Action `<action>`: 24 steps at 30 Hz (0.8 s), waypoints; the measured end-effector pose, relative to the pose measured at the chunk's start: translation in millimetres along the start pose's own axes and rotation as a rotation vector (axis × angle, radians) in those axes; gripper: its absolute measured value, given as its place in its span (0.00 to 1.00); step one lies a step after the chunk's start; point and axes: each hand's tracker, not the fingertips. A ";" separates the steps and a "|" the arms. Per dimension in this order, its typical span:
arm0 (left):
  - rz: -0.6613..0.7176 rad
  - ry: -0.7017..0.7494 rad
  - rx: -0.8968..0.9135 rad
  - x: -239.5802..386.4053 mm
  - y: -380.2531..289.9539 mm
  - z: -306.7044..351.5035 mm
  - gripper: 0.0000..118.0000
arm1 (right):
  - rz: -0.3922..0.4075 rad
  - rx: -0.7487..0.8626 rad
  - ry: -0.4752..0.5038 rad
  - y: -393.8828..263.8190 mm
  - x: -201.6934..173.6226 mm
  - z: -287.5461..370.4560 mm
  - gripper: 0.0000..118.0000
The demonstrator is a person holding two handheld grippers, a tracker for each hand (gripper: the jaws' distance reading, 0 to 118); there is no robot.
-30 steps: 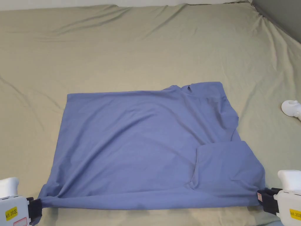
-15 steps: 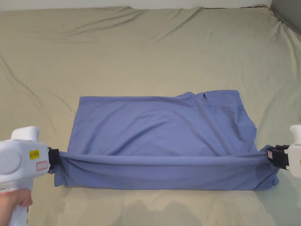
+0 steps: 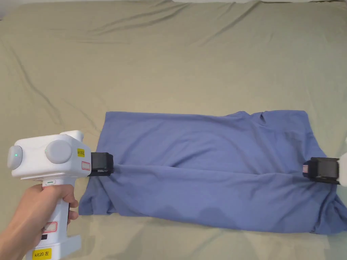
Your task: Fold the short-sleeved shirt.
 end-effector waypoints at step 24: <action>0.047 -0.018 -0.004 -5.3 -65.7 -4.7 0.06 | -0.064 -0.030 -0.007 -108.7 16.7 37.1 0.00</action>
